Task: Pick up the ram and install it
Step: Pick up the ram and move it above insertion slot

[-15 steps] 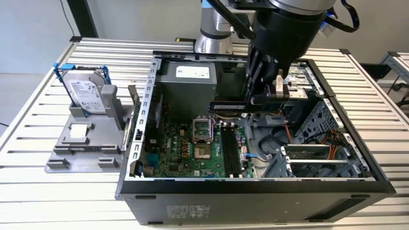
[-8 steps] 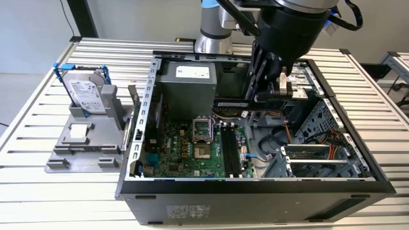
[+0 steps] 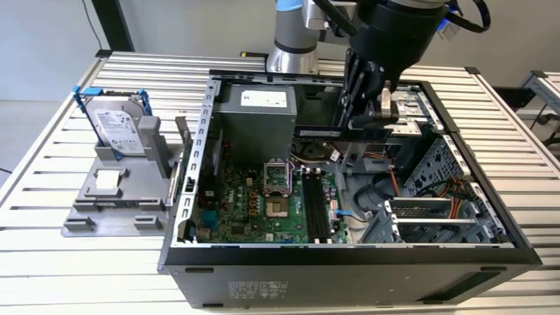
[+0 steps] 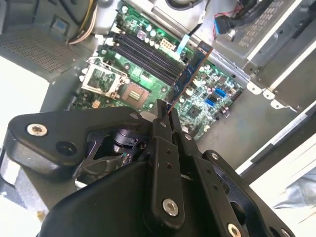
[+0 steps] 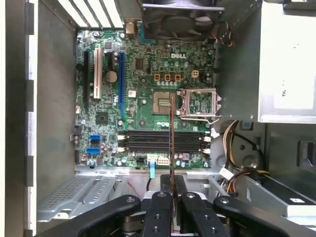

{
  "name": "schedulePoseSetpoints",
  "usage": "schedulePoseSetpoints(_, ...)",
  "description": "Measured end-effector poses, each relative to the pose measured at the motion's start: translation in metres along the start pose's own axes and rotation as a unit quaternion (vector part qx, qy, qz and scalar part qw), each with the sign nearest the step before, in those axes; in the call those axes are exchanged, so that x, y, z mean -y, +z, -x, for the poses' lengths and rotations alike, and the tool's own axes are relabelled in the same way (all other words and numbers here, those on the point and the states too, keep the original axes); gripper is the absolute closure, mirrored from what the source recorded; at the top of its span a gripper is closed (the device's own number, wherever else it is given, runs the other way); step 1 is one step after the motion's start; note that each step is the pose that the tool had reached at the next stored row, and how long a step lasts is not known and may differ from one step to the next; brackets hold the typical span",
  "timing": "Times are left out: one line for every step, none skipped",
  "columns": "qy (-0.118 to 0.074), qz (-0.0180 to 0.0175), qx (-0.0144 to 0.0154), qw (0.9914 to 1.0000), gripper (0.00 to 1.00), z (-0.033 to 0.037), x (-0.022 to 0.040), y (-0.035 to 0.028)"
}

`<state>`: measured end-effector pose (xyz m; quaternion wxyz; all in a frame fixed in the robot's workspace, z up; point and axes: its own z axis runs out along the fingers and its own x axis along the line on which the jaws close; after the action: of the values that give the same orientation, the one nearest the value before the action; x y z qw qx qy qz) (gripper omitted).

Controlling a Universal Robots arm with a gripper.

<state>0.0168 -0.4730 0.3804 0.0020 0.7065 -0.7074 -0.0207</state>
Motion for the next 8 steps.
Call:
schedulePoseSetpoints(0.000,0.0000,0.0001,1.00000,1.00,0.0012,0.0015,0.0000)
schedulePoseSetpoints(0.000,0.0000,0.0000,1.00000,1.00,0.0016,0.0038,0.0000)
schedulePoseSetpoints(0.000,0.0000,0.0000,1.00000,1.00,0.0016,0.0066,-0.0001)
schedulePoseSetpoints(0.001,0.0000,0.0000,1.00000,1.00,0.0016,0.0087,-0.0002)
schedulePoseSetpoints(0.002,-0.0001,0.0001,1.00000,1.00,0.0017,0.0100,-0.0003)
schedulePoseSetpoints(0.004,-0.0001,0.0002,0.99999,1.00,0.0017,0.0108,-0.0003)
schedulePoseSetpoints(0.007,-0.0002,0.0003,0.99997,1.00,0.0017,0.0114,-0.0003)
schedulePoseSetpoints(0.011,-0.0003,0.0004,0.99994,1.00,0.0017,0.0117,-0.0003)
